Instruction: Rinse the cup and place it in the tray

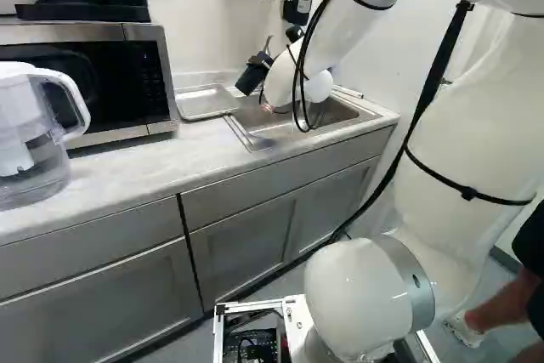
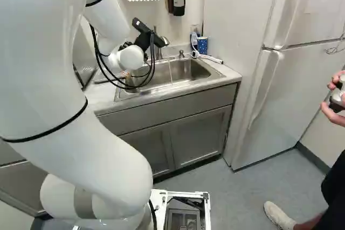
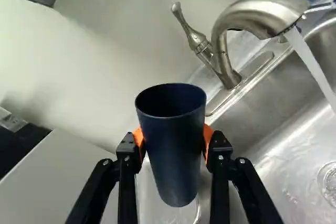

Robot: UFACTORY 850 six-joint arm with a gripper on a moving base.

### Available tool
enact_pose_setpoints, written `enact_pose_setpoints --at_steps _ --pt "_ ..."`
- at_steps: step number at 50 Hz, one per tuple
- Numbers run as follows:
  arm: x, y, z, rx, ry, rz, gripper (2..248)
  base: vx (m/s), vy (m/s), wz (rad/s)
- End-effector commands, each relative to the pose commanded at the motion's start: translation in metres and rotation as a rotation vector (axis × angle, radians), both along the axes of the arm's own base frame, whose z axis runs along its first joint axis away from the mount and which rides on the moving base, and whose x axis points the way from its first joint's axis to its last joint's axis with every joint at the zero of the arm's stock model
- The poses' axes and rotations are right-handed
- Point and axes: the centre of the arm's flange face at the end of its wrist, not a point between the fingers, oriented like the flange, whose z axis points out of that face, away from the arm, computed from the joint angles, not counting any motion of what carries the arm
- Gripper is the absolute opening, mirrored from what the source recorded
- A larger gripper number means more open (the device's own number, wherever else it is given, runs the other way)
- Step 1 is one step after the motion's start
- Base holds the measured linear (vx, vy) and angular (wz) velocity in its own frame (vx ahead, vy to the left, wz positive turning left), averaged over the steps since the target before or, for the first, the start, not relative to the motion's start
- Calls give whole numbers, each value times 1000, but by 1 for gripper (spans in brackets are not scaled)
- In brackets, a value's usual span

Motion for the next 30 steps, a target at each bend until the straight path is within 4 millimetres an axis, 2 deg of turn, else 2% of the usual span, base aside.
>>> enact_pose_setpoints --at_steps 30 --pt "0 0 0 -293 -102 41 124 0 0 0"
